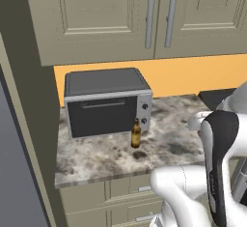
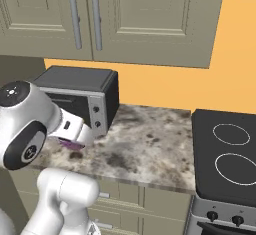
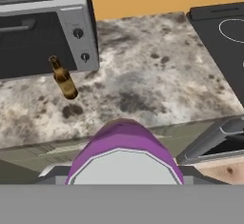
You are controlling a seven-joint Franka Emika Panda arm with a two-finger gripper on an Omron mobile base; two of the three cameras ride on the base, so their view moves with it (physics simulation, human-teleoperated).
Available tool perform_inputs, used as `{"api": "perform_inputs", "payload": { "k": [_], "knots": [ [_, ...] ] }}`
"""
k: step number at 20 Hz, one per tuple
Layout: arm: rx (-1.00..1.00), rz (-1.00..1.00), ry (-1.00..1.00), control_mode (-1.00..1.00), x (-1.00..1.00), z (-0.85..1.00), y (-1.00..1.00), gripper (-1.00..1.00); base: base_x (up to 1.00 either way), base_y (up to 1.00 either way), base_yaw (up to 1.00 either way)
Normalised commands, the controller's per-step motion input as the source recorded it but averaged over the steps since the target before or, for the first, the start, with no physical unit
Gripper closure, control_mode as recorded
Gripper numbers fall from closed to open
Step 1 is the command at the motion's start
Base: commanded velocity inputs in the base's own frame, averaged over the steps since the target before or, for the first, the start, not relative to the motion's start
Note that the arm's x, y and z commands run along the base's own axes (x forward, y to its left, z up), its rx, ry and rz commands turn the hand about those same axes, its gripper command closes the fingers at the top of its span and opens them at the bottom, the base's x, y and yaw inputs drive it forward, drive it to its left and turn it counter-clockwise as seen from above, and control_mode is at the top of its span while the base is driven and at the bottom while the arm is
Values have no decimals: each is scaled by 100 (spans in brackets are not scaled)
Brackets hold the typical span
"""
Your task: Move the drinks to the dining counter.
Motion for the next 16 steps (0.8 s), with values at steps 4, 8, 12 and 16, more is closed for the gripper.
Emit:
{"api": "perform_inputs", "payload": {
  "k": [4, 8, 12, 16],
  "knots": [
    [3, -8, -20, -100, -84, 30, -3, 100, 0, 0, 0],
    [0, 1, -6, -100, -28, 17, 0, 100, 0, 0, 0],
    [4, 2, -4, -100, -47, 29, -13, 100, 0, 0, 0],
    [2, 0, 0, -100, -40, 14, -15, 100, 0, 0, 0]
  ]
}}
